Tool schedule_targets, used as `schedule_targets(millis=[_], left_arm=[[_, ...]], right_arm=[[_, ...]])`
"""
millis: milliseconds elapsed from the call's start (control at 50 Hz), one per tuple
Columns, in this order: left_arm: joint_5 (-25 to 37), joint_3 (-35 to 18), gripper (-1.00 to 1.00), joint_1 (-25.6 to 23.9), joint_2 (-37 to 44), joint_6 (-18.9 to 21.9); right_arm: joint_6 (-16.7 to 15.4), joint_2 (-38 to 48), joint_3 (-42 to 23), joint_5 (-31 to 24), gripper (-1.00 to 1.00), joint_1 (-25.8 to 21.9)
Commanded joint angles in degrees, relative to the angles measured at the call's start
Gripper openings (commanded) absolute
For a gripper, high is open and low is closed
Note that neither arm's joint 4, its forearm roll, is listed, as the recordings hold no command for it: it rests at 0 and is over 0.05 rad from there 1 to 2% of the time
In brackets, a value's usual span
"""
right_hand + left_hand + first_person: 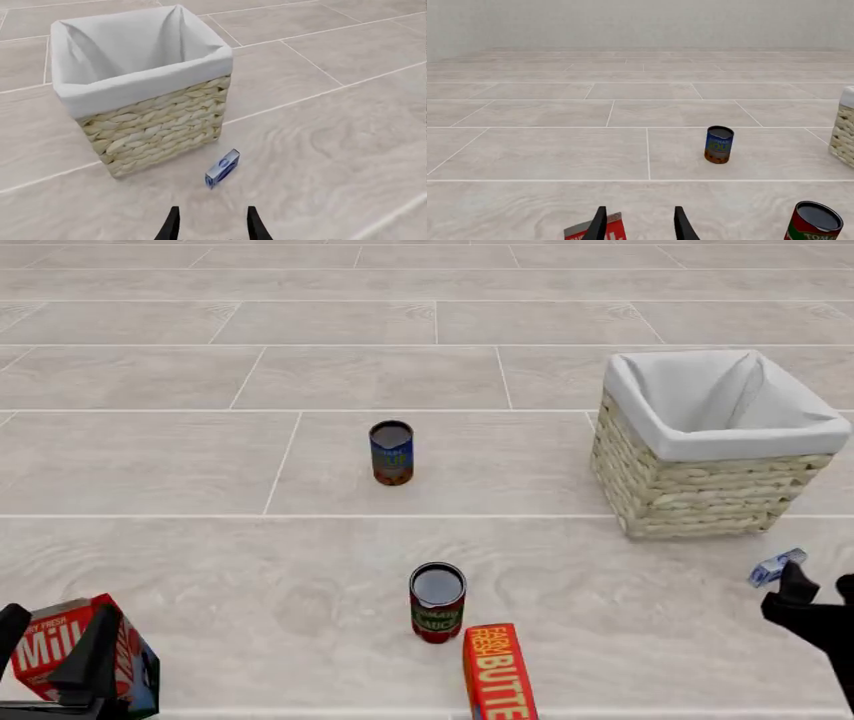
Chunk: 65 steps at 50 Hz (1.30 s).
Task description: Pick the cream cheese and place it in the basket.
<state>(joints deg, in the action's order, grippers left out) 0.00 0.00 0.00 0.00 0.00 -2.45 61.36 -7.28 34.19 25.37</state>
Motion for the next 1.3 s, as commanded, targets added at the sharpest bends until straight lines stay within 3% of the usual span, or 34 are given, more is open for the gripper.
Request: schedule_targets(millis=[20,520,1020,1300], left_arm=[[0.0,0.0,1.0,0.0,0.0,0.0],[0.0,0.0,1.0,0.0,0.0,0.0],[0.0,0.0,1.0,0.0,0.0,0.0],[0.0,0.0,1.0,0.0,0.0,0.0]], right_arm=[[-0.4,8.3,1.0,7.5,1.0,1.4],[-0.5,27.0,0.3,21.5,1.0,2.2],[-0.4,32.3,-8.6,15.7,1.0,0.4],[-1.1,38.5,-10.6,18.4,1.0,0.5]])
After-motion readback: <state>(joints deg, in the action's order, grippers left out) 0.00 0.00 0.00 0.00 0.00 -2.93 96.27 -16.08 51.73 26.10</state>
